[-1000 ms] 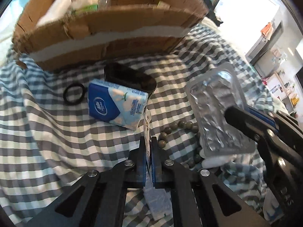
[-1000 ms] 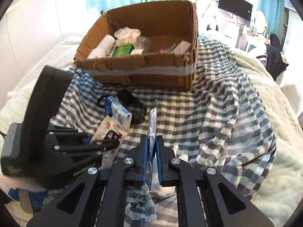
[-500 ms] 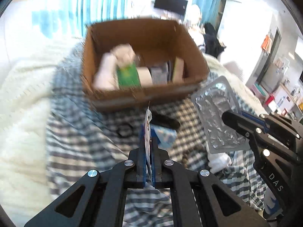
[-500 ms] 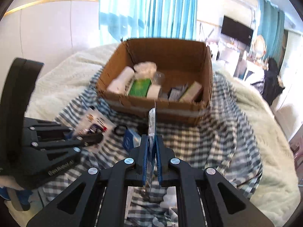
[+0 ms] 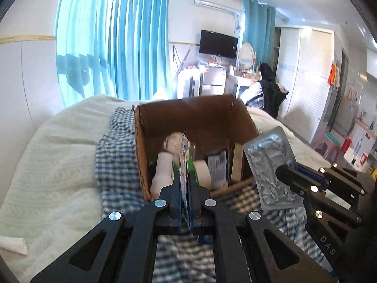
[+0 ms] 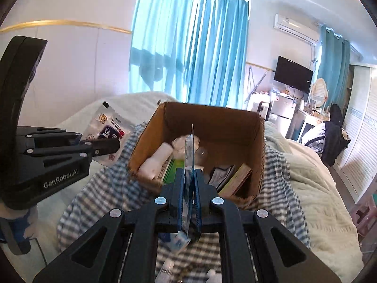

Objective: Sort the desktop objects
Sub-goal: 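Carry the packet in the left tool while the right carries the blister pack over the box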

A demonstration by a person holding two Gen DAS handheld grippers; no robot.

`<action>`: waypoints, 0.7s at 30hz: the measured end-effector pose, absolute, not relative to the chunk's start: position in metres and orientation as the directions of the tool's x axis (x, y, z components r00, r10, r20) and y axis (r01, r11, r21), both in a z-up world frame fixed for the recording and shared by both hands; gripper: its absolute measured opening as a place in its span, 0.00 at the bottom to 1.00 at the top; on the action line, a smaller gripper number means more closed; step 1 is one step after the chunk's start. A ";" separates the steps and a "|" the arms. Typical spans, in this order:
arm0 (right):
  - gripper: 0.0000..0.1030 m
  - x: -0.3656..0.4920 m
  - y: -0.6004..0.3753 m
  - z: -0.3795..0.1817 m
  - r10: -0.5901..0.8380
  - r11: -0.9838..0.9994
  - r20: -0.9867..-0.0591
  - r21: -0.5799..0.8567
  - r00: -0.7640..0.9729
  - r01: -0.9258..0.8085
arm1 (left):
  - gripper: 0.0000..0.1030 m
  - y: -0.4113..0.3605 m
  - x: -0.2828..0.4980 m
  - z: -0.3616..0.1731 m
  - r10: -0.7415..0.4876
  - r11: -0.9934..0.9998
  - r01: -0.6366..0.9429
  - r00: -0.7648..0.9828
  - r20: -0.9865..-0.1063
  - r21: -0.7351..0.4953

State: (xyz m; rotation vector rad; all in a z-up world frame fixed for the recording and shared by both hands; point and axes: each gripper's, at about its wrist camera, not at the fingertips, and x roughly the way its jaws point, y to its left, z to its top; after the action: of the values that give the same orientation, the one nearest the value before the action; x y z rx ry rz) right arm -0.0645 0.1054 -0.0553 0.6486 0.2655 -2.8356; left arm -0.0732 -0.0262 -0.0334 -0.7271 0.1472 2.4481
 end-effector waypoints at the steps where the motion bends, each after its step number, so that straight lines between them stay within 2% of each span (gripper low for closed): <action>1: 0.07 -0.068 0.108 -0.051 -0.172 -0.961 -0.437 -0.124 -0.883 0.248 | 0.03 -0.024 -0.076 -0.031 0.495 -0.830 -0.555 -0.692 -0.526 -0.051; 21: 0.07 -0.167 0.141 -0.021 -0.176 -0.973 -0.351 -0.081 -0.920 0.217 | 0.03 0.050 -0.146 -0.034 0.483 -0.833 -0.552 -0.700 -0.526 -0.030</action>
State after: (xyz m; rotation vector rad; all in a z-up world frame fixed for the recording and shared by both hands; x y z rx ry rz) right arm -0.1666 0.1412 -0.0206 0.5122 0.1744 -2.8902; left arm -0.1461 0.0495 -0.0343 -0.7123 0.1749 2.4643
